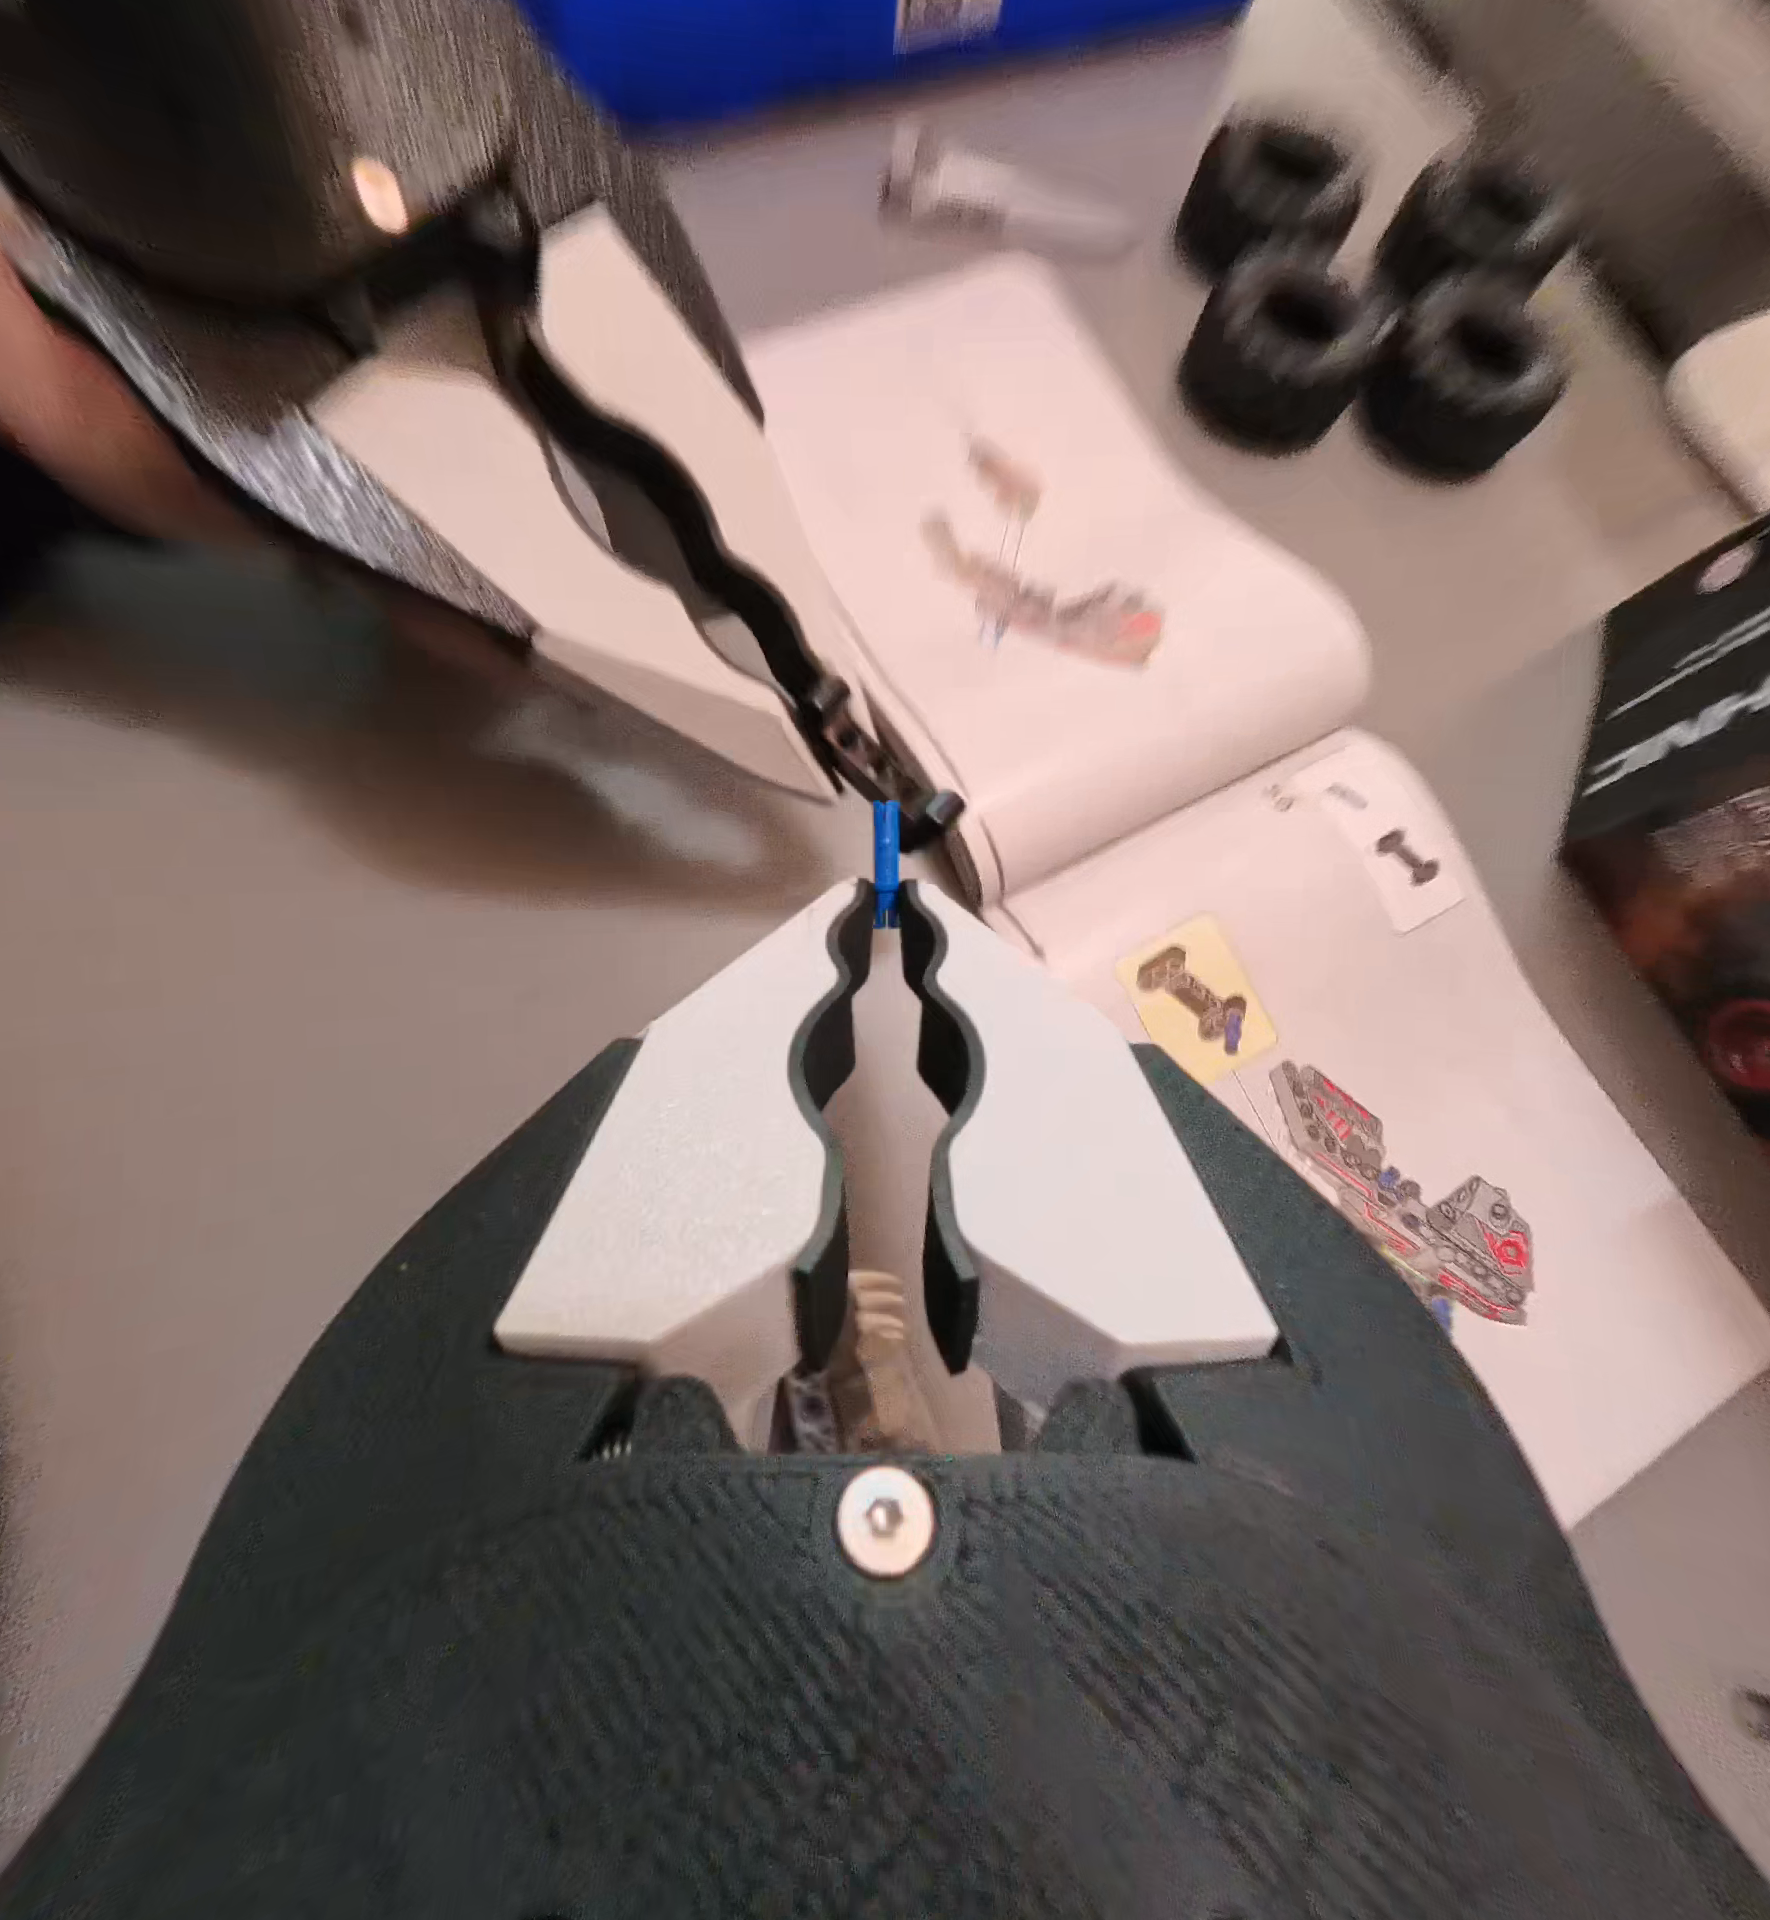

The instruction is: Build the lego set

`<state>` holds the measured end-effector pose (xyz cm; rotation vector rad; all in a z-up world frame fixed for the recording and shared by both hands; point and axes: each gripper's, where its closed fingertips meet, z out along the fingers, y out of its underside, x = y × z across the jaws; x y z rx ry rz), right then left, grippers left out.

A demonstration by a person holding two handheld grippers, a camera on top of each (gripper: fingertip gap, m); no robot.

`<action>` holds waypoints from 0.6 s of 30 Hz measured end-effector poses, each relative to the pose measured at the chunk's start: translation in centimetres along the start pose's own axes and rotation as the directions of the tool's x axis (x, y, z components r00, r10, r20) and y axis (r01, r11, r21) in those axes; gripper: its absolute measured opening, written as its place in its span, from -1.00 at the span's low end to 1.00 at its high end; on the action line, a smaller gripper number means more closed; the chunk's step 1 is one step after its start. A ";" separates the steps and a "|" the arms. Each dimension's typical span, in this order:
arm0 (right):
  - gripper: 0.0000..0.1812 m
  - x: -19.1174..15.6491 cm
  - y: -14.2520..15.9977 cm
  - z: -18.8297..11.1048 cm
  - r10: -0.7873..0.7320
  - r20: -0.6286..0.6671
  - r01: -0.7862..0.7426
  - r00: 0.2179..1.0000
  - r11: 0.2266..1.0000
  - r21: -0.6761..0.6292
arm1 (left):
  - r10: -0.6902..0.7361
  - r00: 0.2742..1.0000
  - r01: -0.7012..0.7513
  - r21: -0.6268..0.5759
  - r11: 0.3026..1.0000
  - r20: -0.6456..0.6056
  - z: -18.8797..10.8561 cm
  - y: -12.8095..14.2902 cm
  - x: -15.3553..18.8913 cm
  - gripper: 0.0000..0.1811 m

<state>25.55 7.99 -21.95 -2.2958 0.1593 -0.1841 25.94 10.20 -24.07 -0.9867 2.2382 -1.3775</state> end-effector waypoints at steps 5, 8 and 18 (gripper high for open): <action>-0.97 -1.0 -1.0 -2.6 0.165 -0.116 -0.128 0.979 0.953 0.273 | 0.224 0.967 -0.240 0.139 0.961 0.120 -0.9 -3.3 1.4 -0.95; -0.97 -0.6 1.0 -3.5 0.309 -0.163 -0.237 0.937 0.905 0.354 | 0.313 0.937 -0.339 0.195 0.920 0.153 -1.1 -4.6 3.0 -0.95; -0.96 -0.2 3.3 -5.1 0.420 -0.191 -0.294 0.887 0.835 0.465 | 0.594 0.741 -0.641 0.065 0.765 0.313 1.1 -4.4 4.4 -0.94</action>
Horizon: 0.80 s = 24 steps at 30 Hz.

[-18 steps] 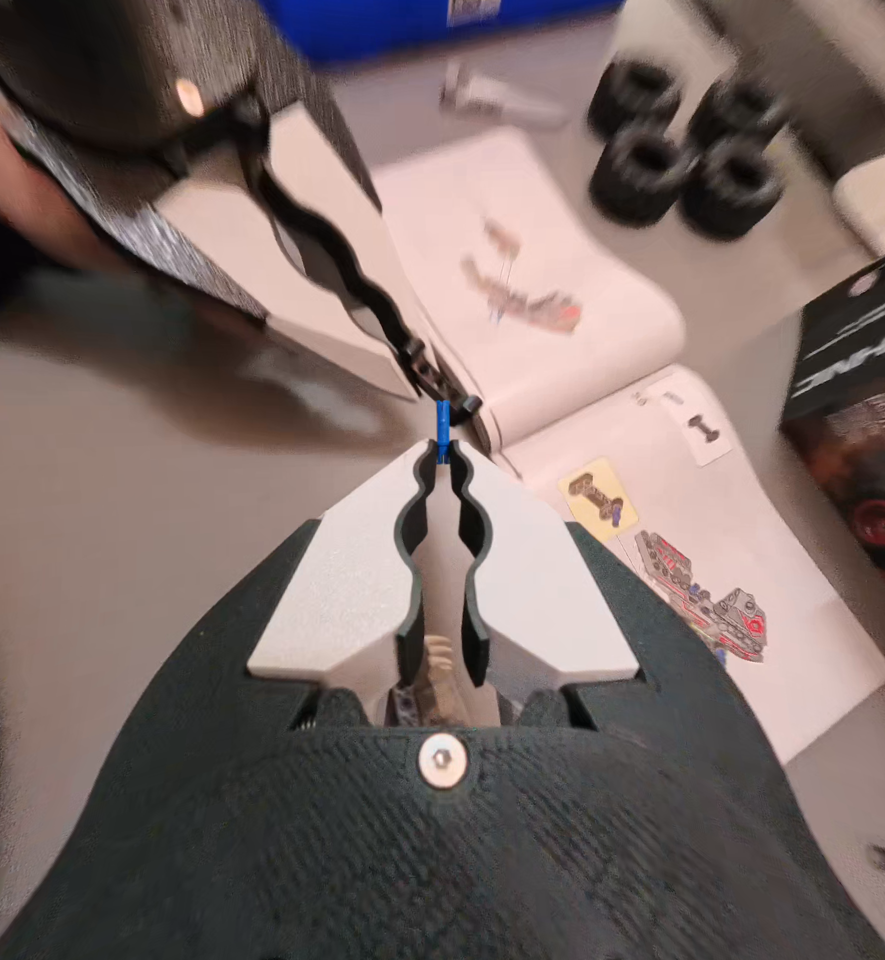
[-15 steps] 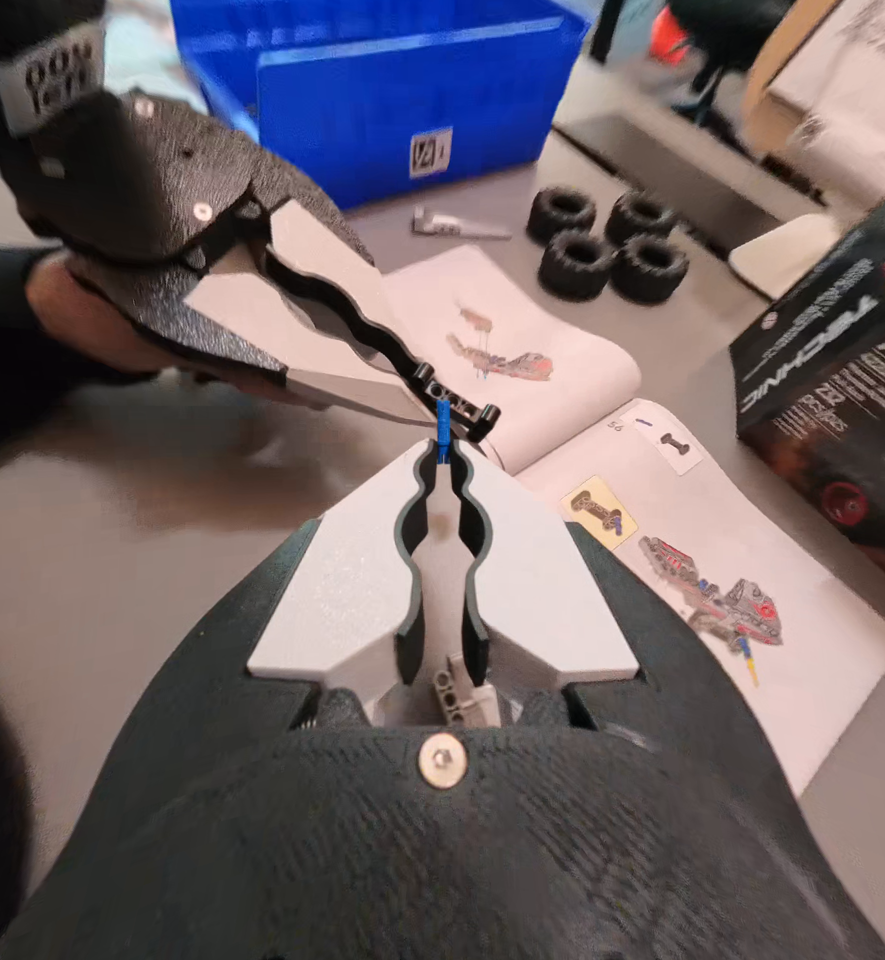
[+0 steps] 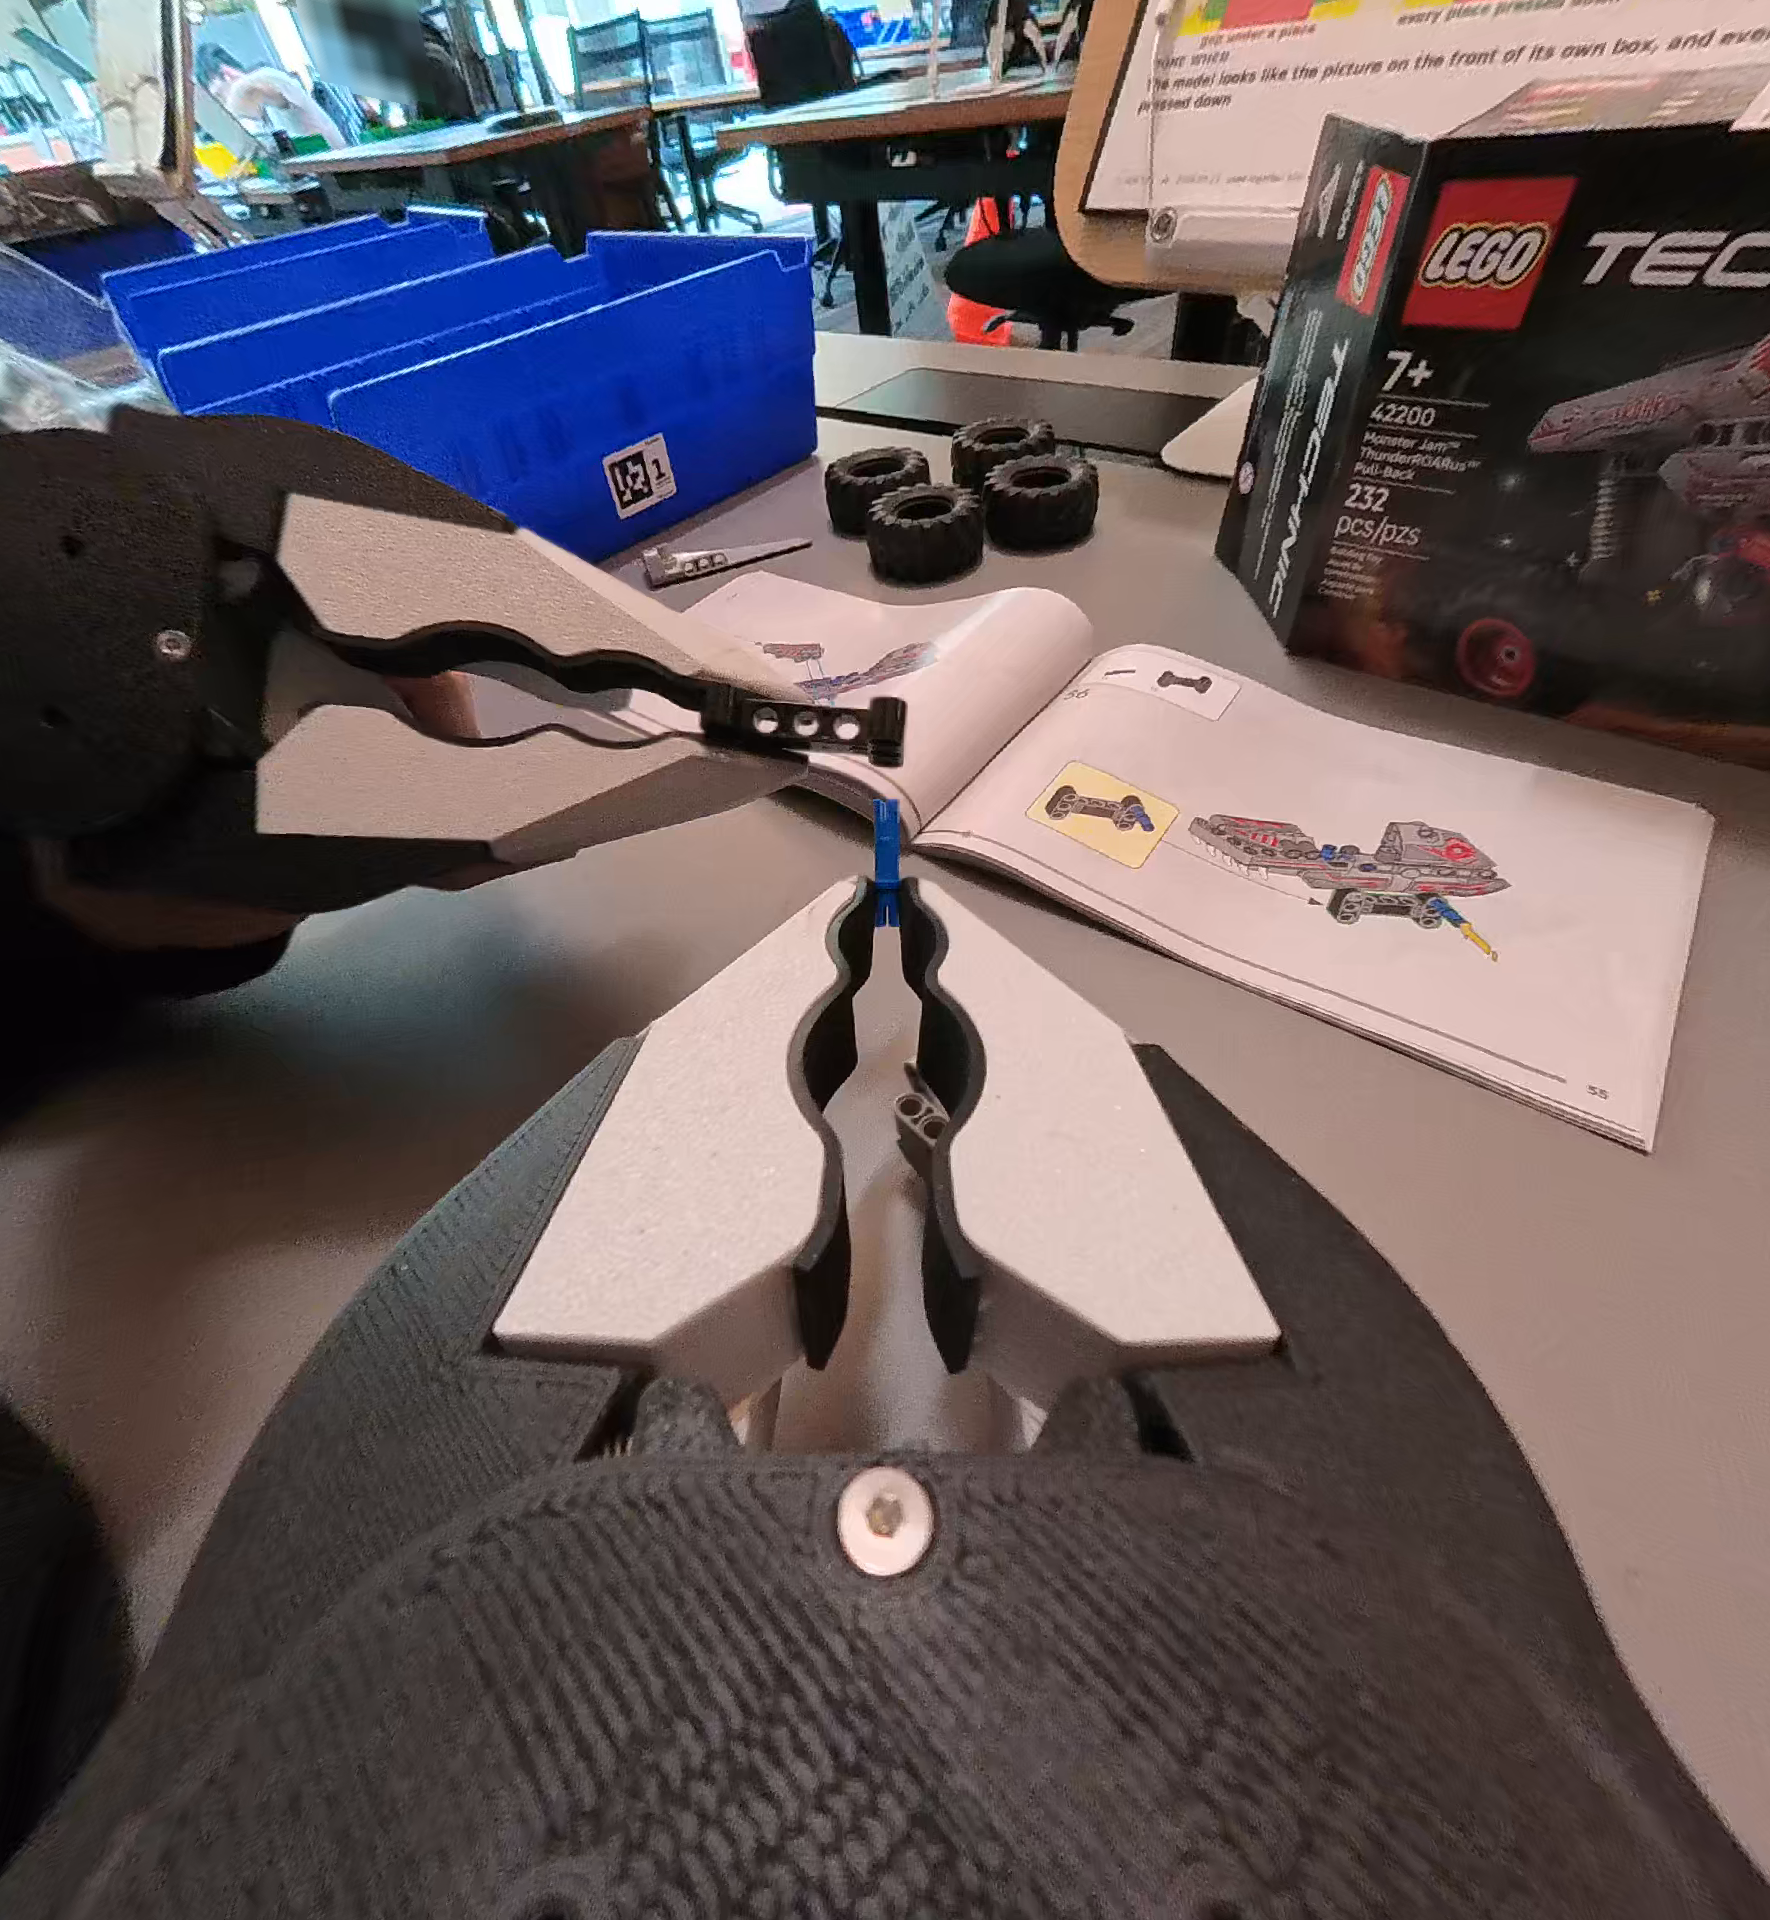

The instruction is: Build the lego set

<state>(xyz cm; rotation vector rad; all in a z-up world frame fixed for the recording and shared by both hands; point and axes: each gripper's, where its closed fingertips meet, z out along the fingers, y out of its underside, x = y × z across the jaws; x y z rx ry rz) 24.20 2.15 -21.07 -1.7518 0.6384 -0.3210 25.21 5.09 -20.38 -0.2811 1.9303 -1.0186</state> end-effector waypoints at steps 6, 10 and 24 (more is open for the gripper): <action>-0.96 0.0 -0.1 0.1 -0.036 -0.002 0.036 0.999 0.999 0.000 | 0.029 0.999 -0.029 0.013 0.999 0.024 -0.1 -0.5 0.1 -0.94; -0.96 -0.1 -0.1 0.2 -0.046 0.002 0.046 0.999 0.999 0.001 | 0.056 0.998 -0.056 -0.002 0.998 0.011 0.0 -0.3 0.5 -0.94; -0.96 -0.1 0.5 0.5 -0.042 0.008 0.043 0.999 0.998 -0.044 | 0.154 0.988 -0.154 -0.050 0.987 -0.007 -0.1 0.4 1.1 -0.94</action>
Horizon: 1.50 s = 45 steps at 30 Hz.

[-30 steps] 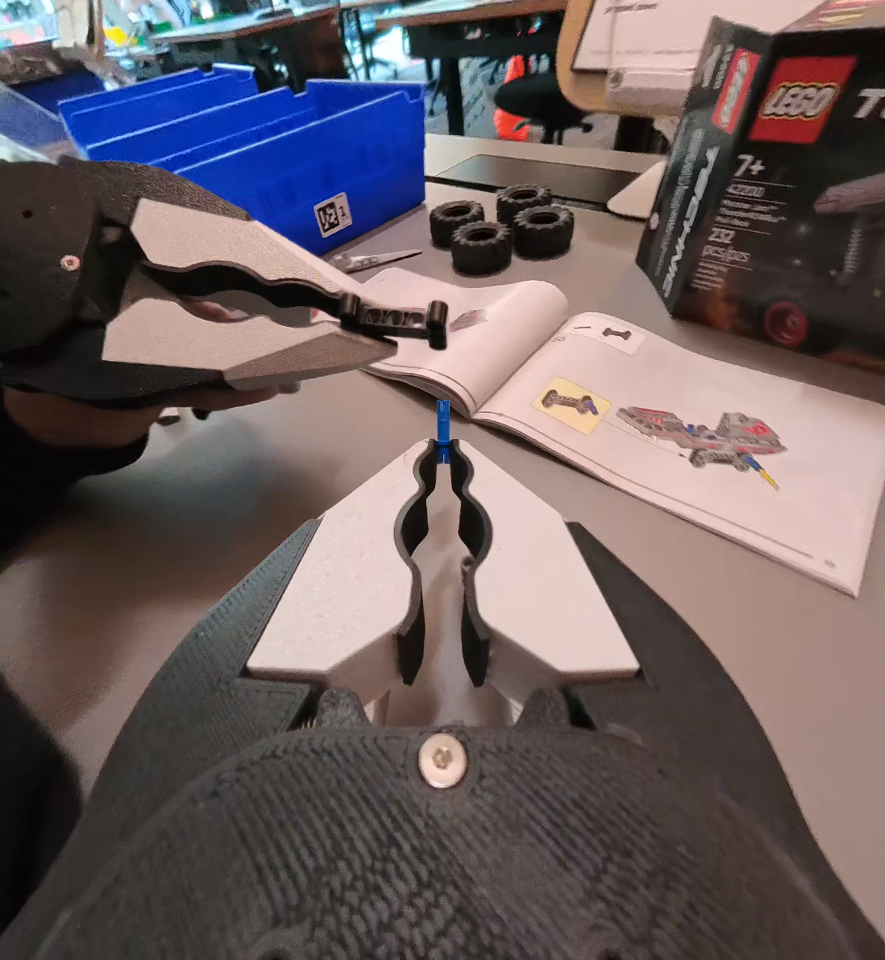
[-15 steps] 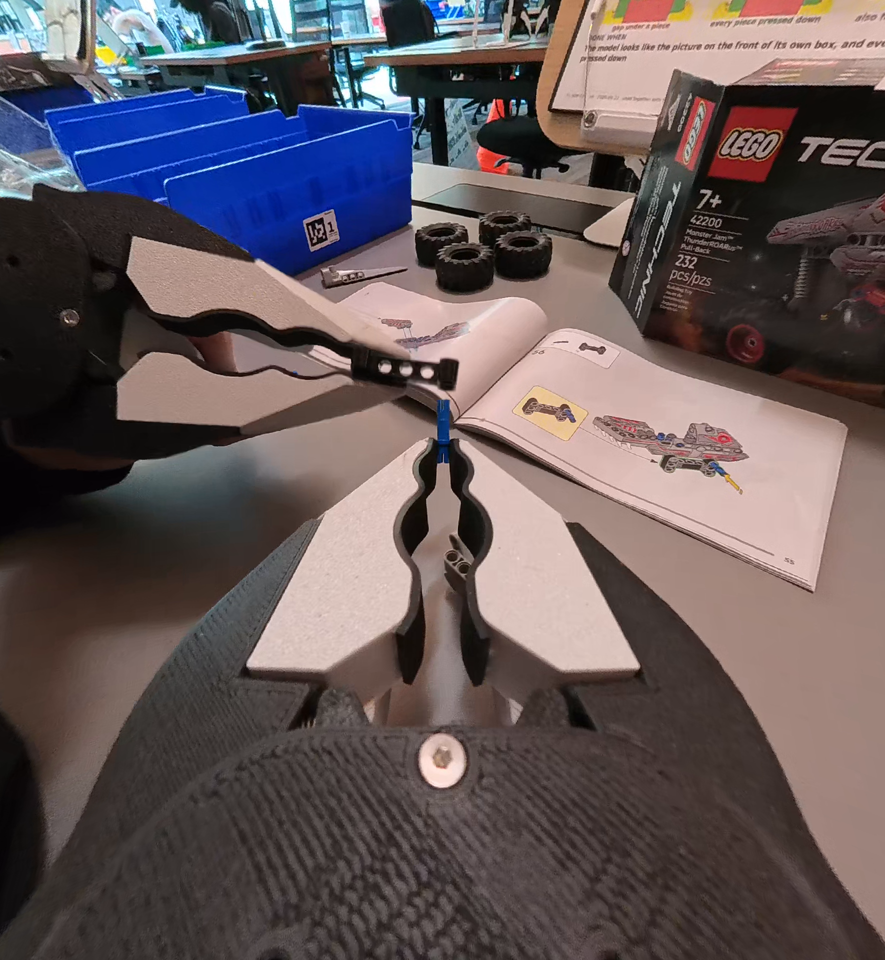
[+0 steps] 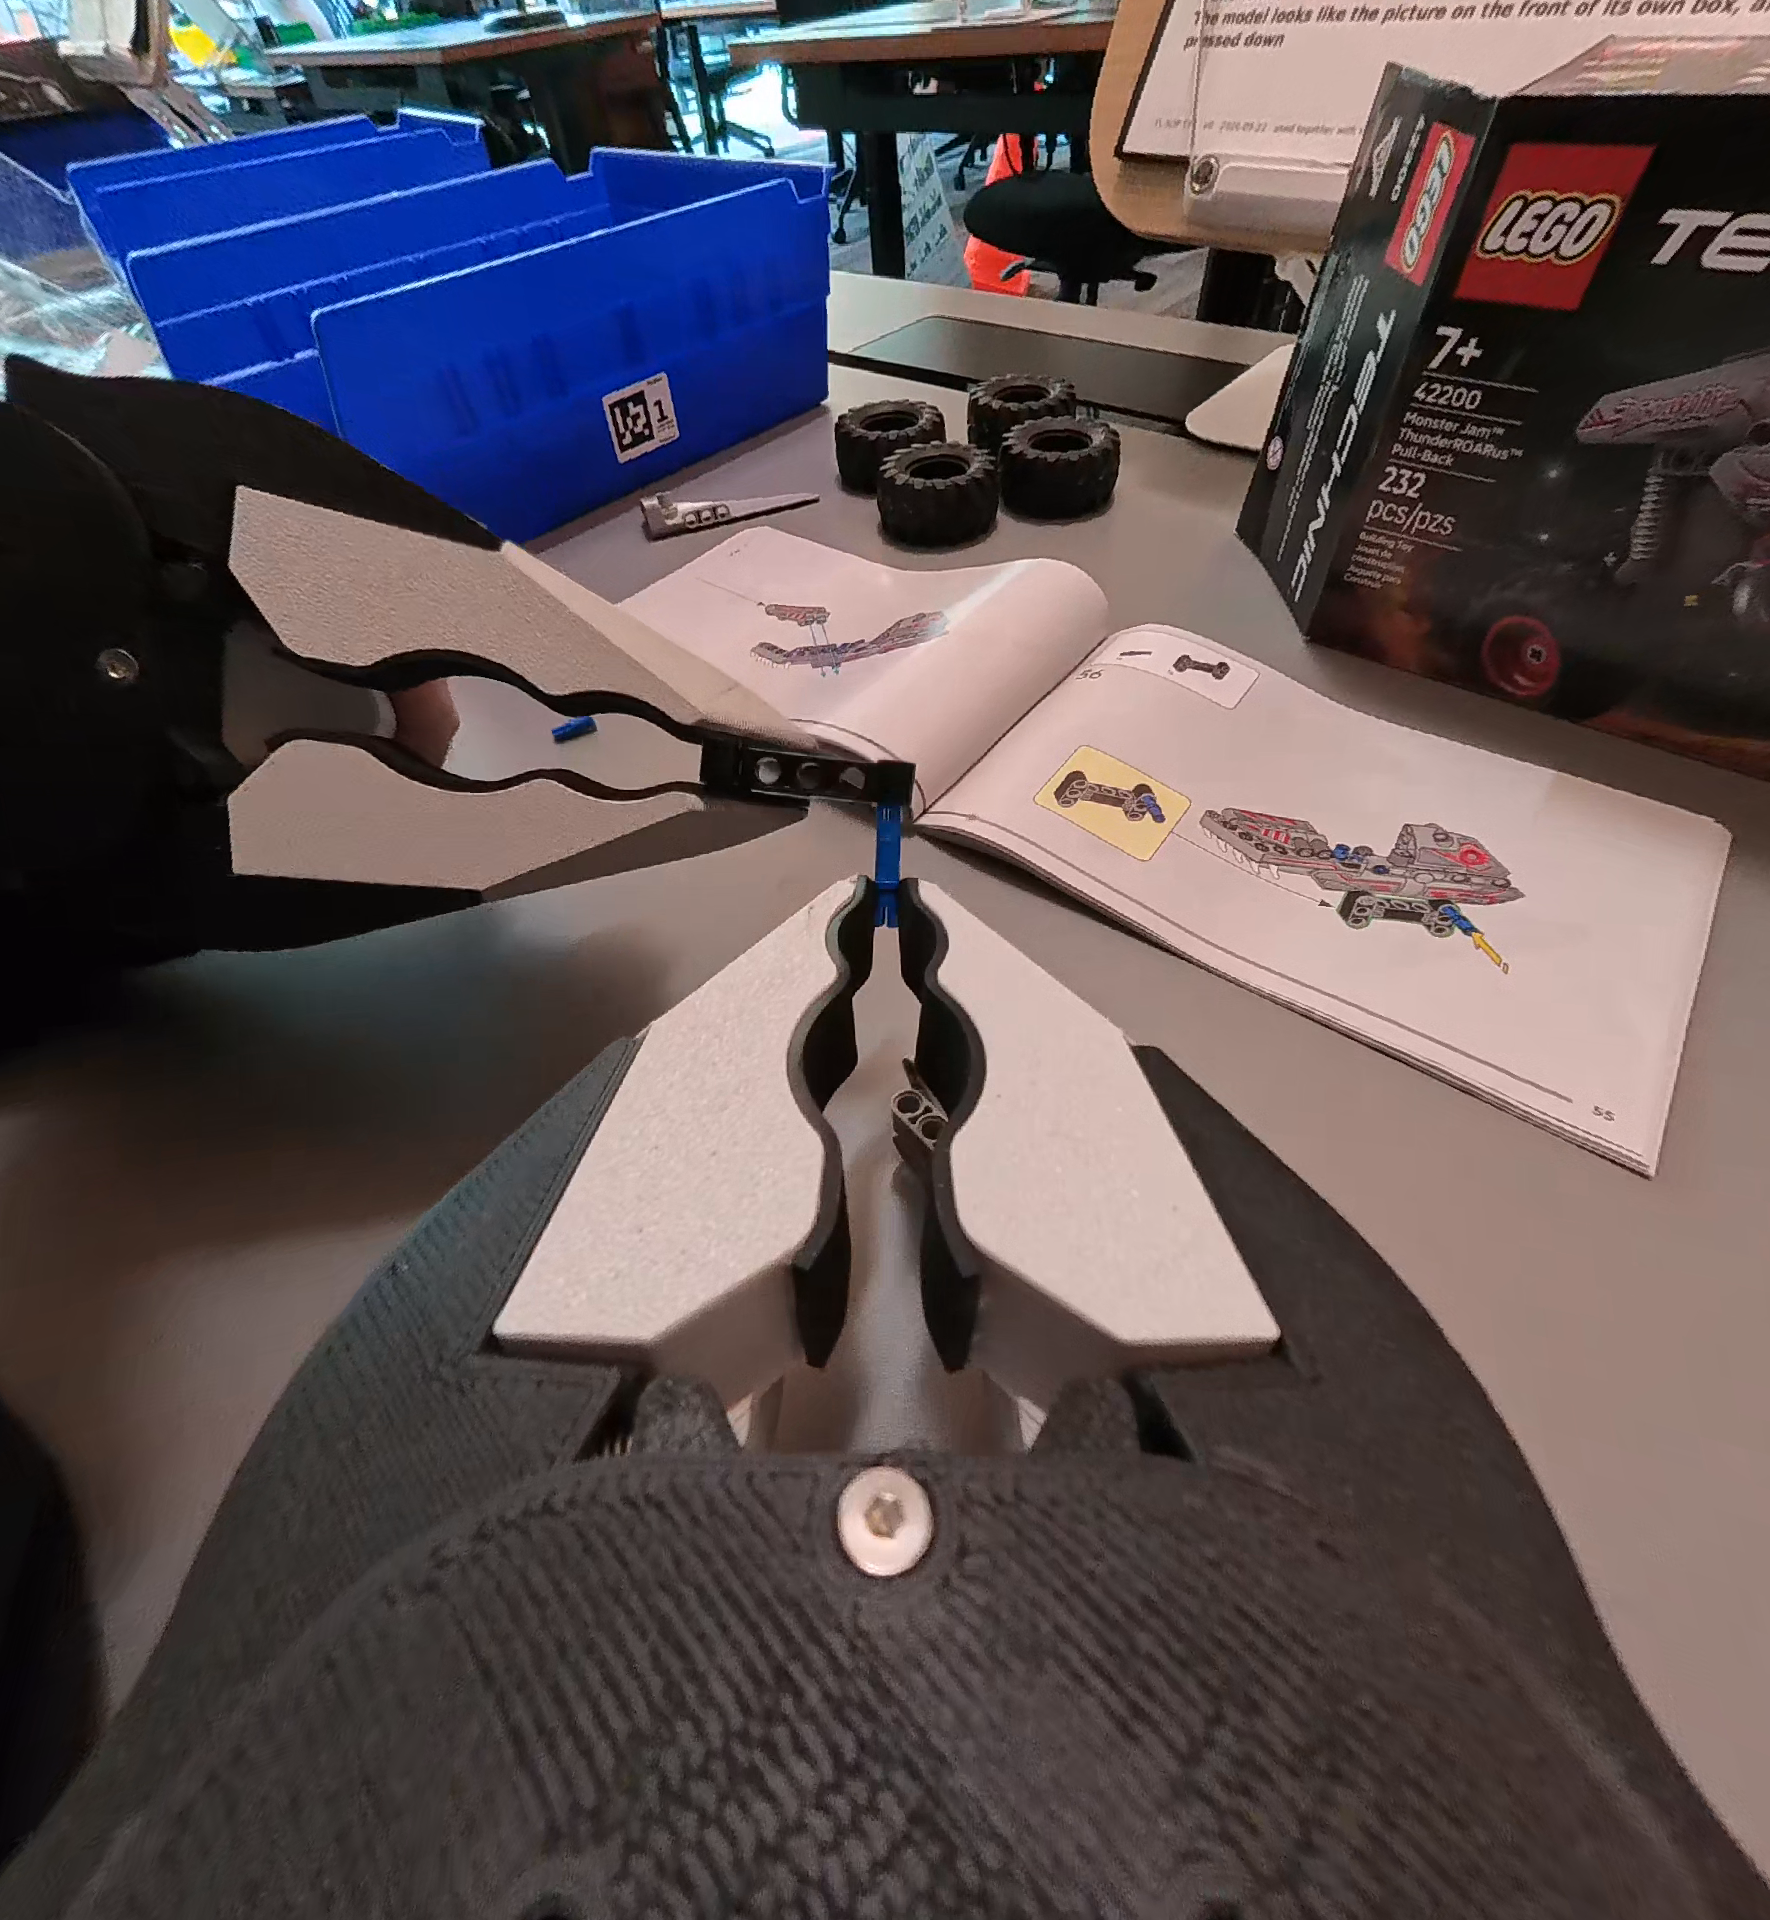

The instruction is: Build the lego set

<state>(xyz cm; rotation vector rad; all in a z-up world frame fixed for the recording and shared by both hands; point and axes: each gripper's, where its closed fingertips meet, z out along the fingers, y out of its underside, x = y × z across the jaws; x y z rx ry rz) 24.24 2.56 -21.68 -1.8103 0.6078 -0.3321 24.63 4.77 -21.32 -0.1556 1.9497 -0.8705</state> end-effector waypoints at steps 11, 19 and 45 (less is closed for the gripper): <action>-0.96 -0.1 0.8 0.6 -0.021 -0.011 0.020 1.000 0.998 -0.064 | -0.041 0.997 0.038 -0.055 0.998 -0.061 0.1 0.9 0.6 -0.94; -0.96 -0.2 2.2 0.6 0.007 0.016 -0.004 1.000 0.989 -0.151 | -0.116 0.985 0.101 -0.117 0.988 -0.131 0.1 1.5 1.8 -0.94; -0.97 -4.8 3.3 -3.7 0.392 0.321 -0.316 0.862 0.911 -0.264 | -0.055 0.894 0.136 0.152 0.979 -0.446 -3.8 -4.2 4.6 -0.66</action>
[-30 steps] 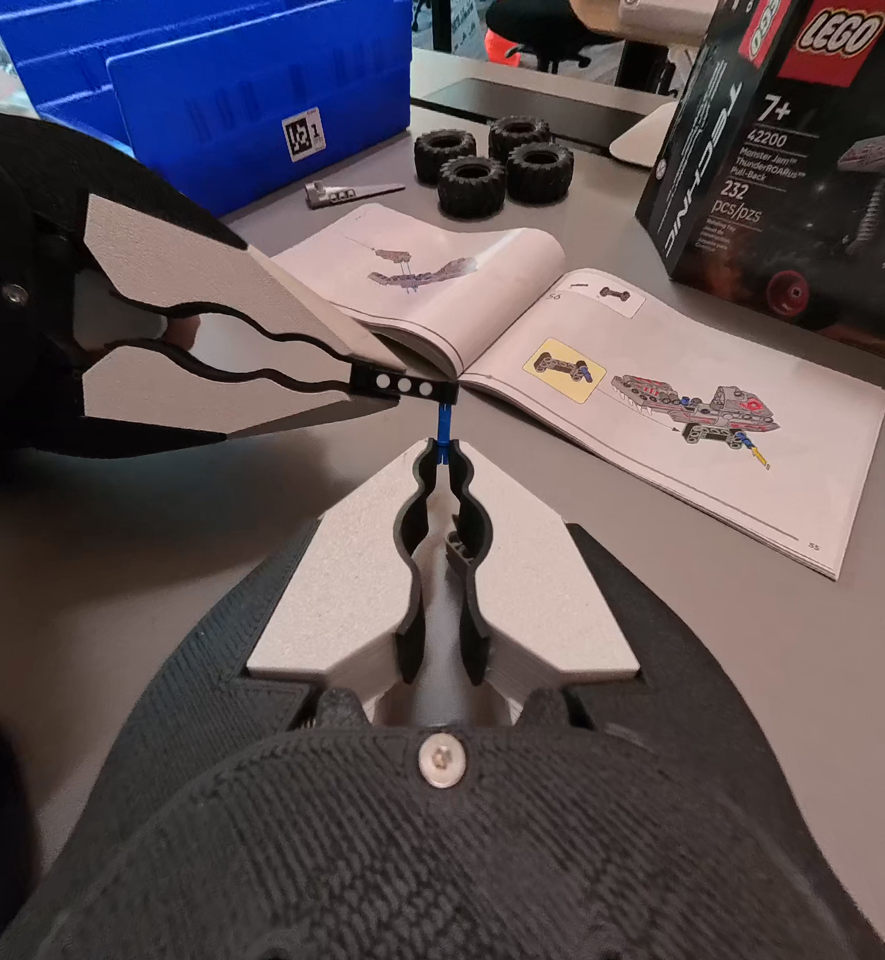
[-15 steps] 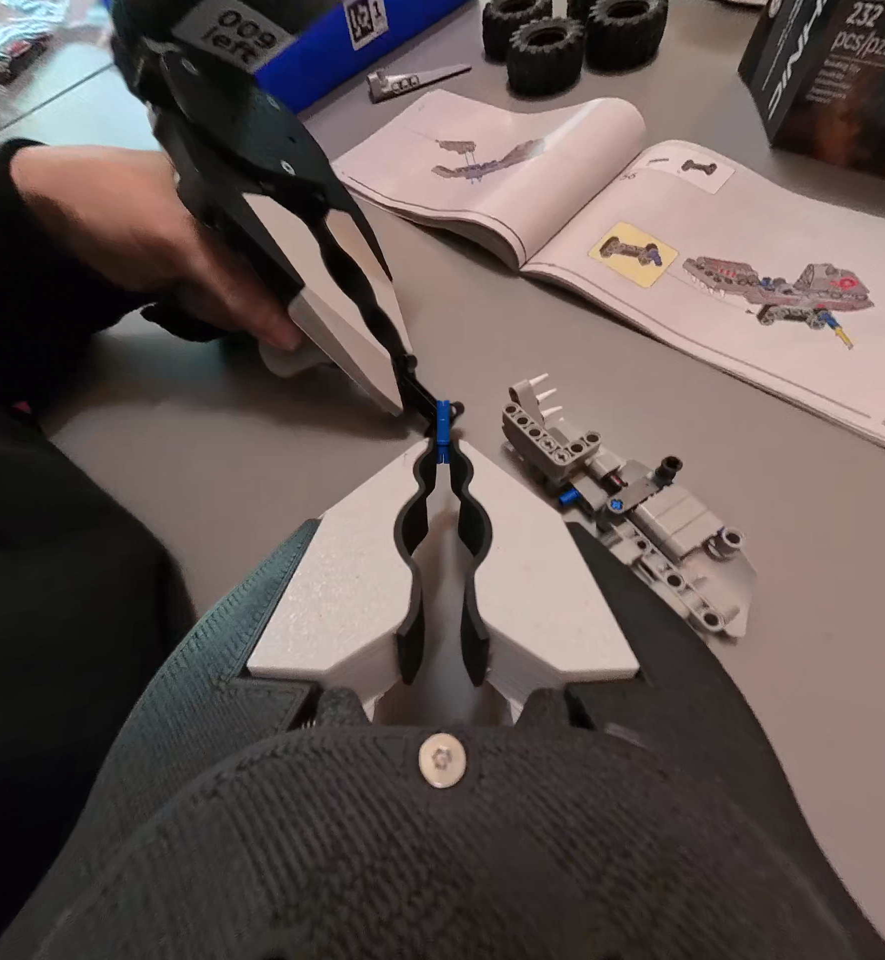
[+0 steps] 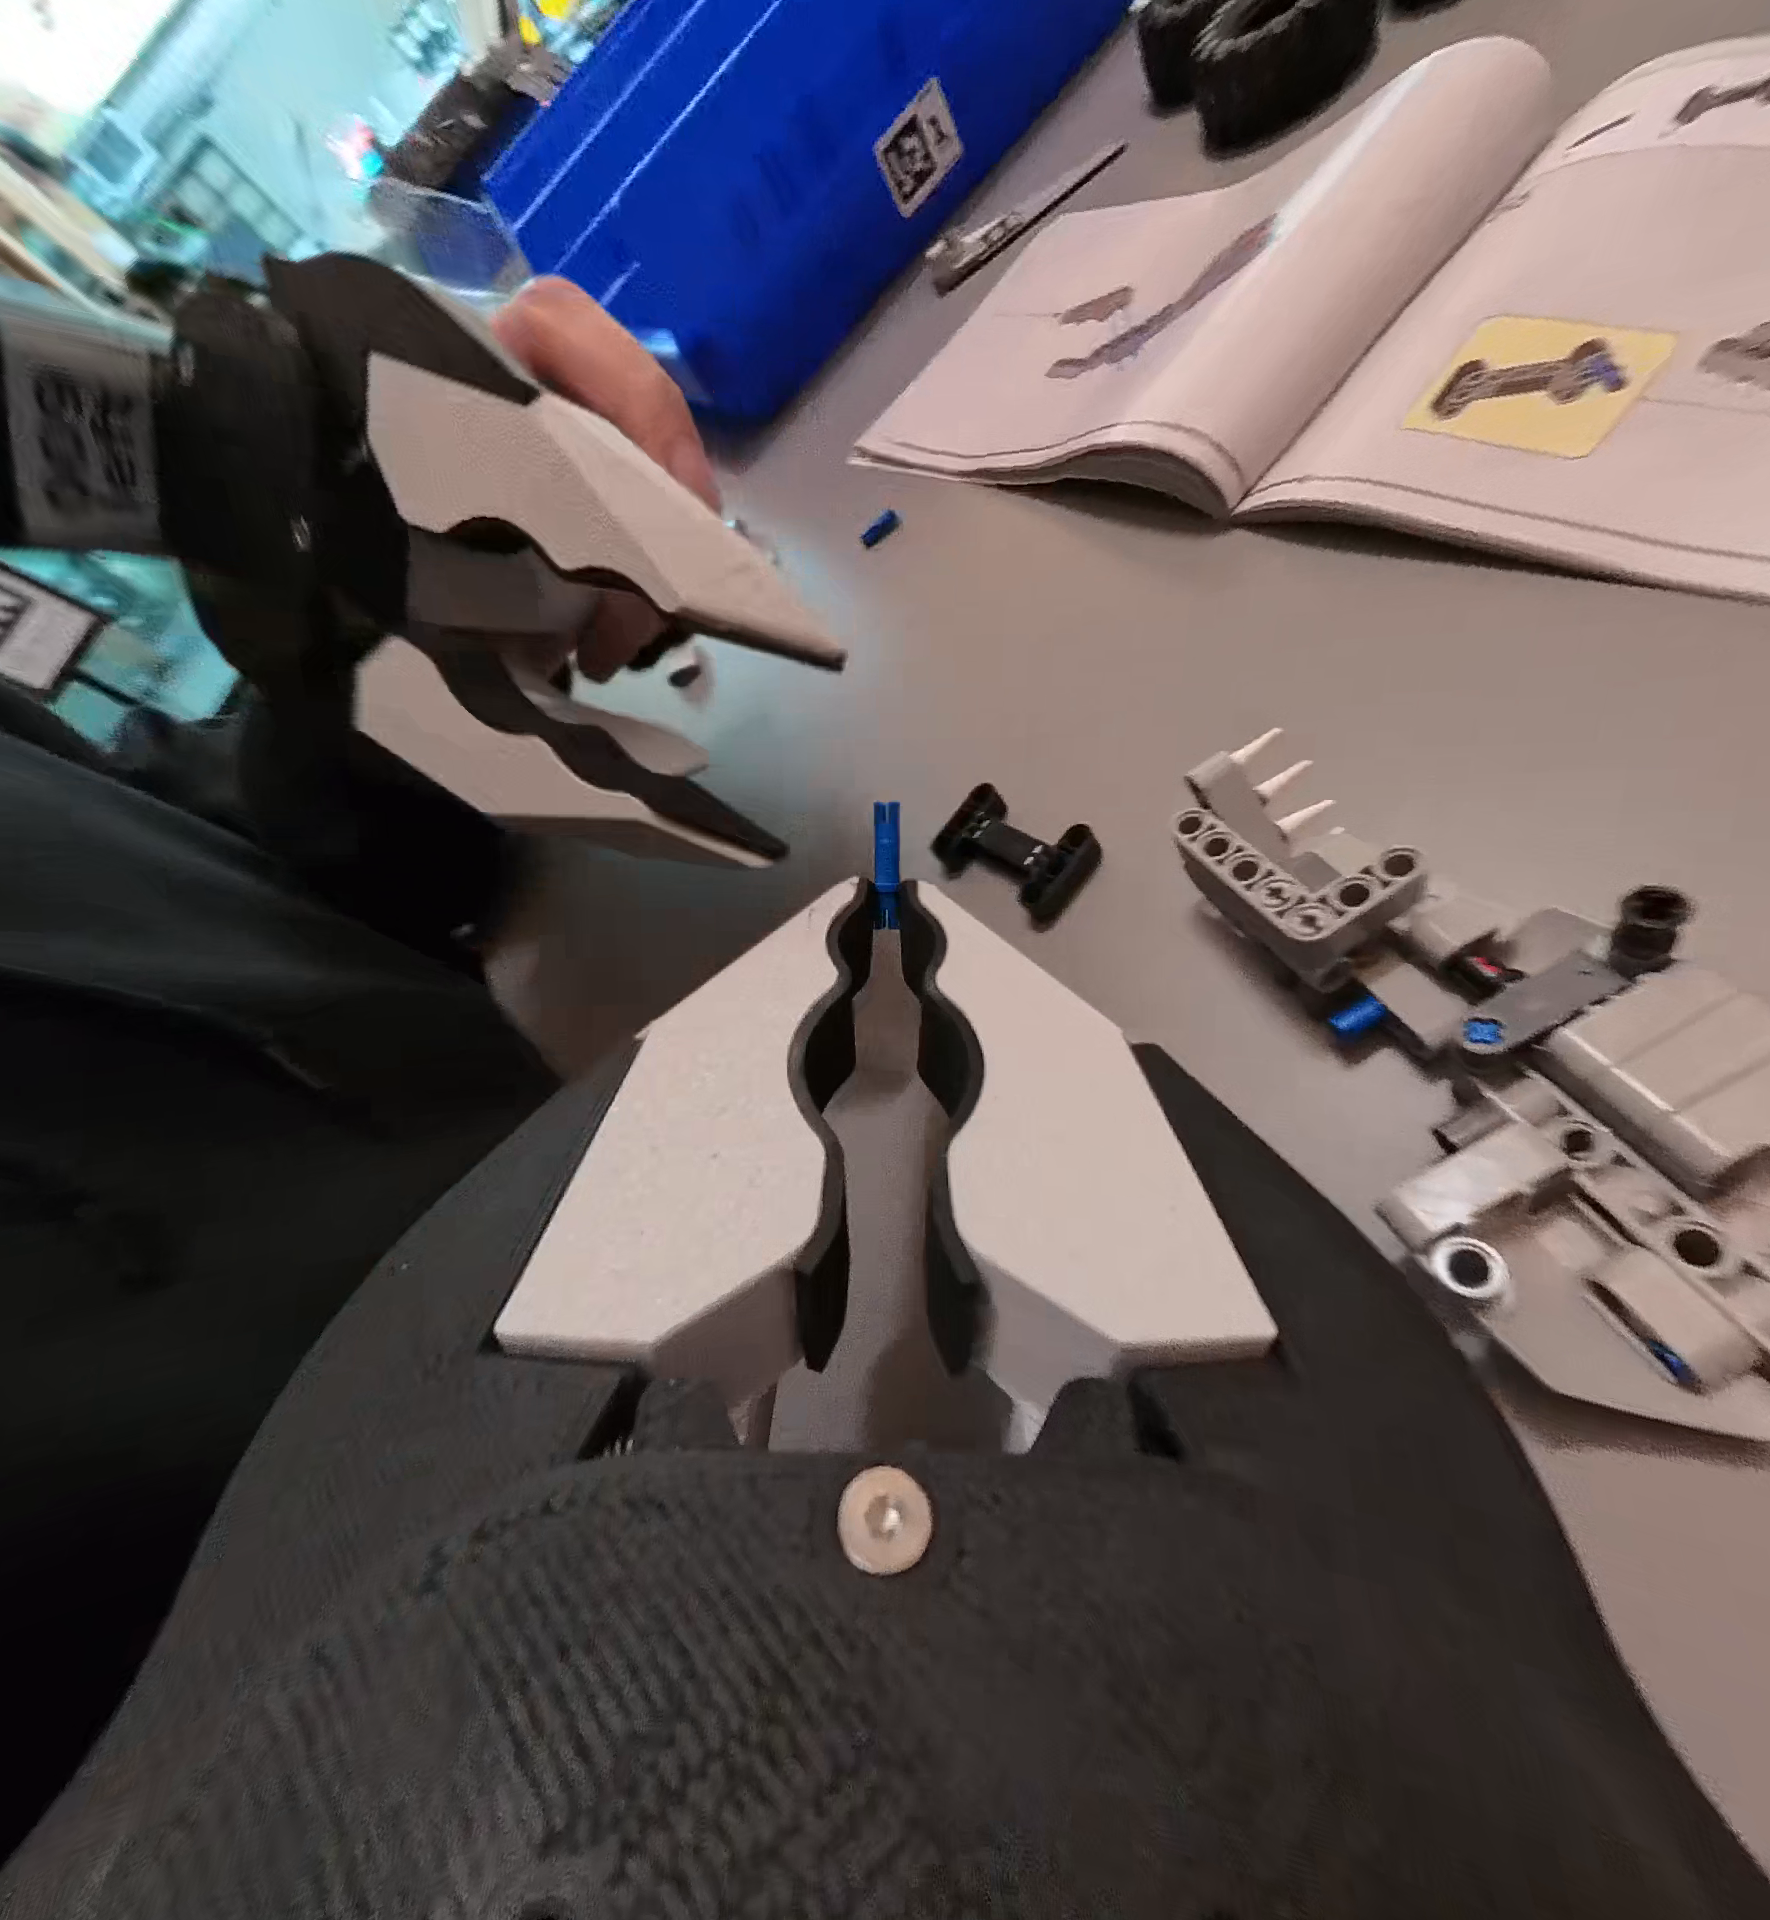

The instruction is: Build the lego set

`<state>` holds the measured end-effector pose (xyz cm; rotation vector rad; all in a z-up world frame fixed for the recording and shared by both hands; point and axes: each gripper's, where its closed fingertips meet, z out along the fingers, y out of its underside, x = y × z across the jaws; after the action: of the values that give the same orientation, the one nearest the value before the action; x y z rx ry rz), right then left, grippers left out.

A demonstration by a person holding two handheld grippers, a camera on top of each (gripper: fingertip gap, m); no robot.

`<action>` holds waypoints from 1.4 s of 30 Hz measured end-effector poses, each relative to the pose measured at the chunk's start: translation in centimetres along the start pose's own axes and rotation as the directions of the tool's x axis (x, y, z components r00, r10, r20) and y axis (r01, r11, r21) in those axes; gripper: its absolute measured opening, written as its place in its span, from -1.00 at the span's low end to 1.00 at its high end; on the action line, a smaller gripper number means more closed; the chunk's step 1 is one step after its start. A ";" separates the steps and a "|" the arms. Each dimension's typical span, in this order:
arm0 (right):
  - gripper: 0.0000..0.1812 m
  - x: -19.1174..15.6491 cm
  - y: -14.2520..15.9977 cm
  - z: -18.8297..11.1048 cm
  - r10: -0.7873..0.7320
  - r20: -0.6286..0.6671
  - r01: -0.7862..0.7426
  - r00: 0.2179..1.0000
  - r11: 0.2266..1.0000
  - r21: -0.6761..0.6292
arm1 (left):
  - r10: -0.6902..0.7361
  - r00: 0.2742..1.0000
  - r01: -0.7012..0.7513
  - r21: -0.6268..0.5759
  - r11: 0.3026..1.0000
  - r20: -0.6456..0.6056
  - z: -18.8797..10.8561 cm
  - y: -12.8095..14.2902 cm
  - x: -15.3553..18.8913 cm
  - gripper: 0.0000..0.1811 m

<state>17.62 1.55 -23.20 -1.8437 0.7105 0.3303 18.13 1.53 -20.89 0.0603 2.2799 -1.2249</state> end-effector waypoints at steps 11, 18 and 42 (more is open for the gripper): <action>-0.97 -0.3 -0.1 -0.3 0.022 0.019 -0.022 1.000 1.000 0.002 | 0.521 0.854 -0.516 -0.152 0.843 -0.008 1.4 1.2 1.1 -0.89; -0.96 -0.3 -0.5 0.1 0.010 0.023 -0.010 1.000 1.000 0.020 | 0.488 0.873 -0.475 -0.195 0.858 0.023 1.9 2.3 0.5 -0.98; -0.96 -1.7 -6.4 -0.4 -0.350 -0.077 0.352 0.934 0.854 0.383 | -0.440 0.894 0.445 0.301 0.844 -0.086 0.2 -1.1 -3.0 -0.99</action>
<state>20.17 3.28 -17.27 -1.5463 0.3910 -0.0579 20.50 1.37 -18.69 -0.3666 2.1531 -1.8232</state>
